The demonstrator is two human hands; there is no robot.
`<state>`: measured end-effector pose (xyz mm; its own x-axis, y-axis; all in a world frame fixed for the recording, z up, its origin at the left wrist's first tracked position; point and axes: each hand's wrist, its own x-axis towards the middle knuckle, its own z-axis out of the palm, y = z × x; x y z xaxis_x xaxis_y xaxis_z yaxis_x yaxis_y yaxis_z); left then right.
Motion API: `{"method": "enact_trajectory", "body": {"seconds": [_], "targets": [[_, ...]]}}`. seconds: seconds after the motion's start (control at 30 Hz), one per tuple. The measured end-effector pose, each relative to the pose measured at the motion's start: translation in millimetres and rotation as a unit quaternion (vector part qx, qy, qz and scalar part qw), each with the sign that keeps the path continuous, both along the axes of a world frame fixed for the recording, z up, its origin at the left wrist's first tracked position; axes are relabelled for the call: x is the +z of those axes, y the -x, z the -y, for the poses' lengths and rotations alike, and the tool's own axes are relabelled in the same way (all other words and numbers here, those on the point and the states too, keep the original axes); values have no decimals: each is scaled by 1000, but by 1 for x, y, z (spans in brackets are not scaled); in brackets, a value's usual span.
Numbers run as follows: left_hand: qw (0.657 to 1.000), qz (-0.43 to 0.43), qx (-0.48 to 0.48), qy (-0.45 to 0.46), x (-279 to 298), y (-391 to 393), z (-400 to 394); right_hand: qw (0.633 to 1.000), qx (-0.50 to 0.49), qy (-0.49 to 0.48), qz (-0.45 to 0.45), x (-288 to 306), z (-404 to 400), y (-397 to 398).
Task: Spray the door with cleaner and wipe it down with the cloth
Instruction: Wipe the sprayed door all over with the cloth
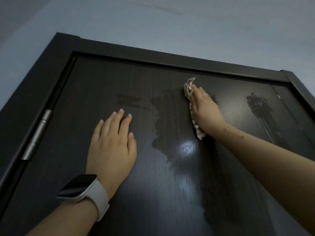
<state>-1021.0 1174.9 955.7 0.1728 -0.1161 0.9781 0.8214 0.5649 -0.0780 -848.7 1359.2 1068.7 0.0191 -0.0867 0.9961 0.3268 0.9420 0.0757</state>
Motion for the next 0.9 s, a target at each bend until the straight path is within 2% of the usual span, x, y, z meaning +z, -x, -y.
{"method": "enact_trajectory", "body": {"seconds": [0.17,0.27,0.33,0.43,0.53,0.7,0.8,0.9], "targets": [[1000,-2,-4,-1,0,2,-1,998,33,43,-40,19,27,25],[1000,0,-4,1,0,1,-1,998,39,-30,30,18,71,63],[1000,4,1,3,1,1,0,995,9,-67,70,17,91,81],[1000,2,3,6,0,2,0,994,-24,-84,66,25,83,78],[1000,3,2,9,0,3,1,998,-15,-54,15,51,34,41],[1000,-3,2,1,0,3,-1,992,-38,82,-89,61,-49,-26],[1000,-6,0,-6,1,4,-2,984,-27,123,-124,63,-33,-18],[1000,-6,4,-1,1,5,-2,986,-7,120,-120,69,8,9]]}}
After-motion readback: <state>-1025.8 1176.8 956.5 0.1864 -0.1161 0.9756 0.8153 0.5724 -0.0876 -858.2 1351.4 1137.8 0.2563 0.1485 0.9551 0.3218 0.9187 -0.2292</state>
